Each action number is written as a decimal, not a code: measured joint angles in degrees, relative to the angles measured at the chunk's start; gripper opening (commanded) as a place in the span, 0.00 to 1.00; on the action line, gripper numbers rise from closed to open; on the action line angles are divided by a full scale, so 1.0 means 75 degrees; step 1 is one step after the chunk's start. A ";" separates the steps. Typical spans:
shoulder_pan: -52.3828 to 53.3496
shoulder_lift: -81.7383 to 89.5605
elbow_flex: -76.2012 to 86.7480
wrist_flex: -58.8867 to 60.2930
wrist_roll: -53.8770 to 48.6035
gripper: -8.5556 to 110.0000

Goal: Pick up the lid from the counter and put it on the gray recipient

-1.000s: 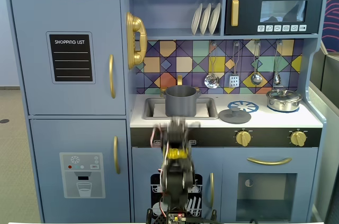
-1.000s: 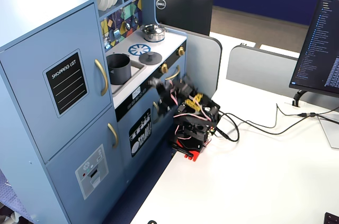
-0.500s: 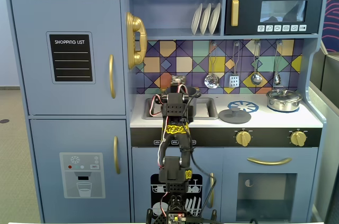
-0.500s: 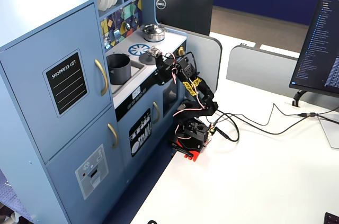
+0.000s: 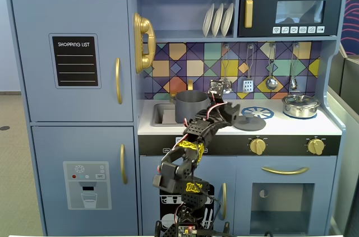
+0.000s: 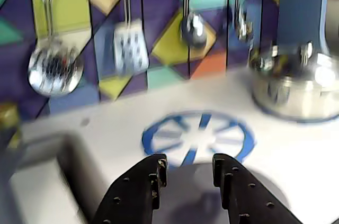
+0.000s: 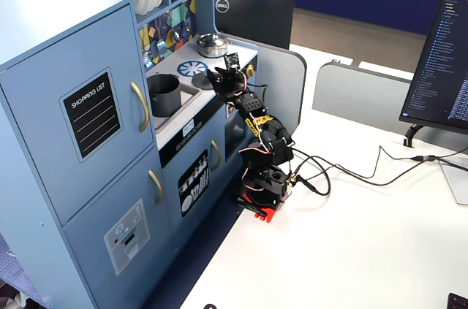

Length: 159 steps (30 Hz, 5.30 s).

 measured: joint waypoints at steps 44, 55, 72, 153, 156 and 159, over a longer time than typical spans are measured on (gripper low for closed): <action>0.0633 -0.4922 -0.1055 -0.2660 -0.0117 0.30; 0.0703 -0.5555 -0.1418 -0.2953 0.0023 0.17; 0.0410 -0.5965 -0.1711 -0.3258 0.0082 0.07; -0.3902 -0.3879 -0.2848 -0.0562 0.0070 0.31; -0.3867 -0.3586 -0.2637 -0.0422 0.0070 0.31; -0.3867 -0.2953 -0.2566 0.0293 0.0152 0.29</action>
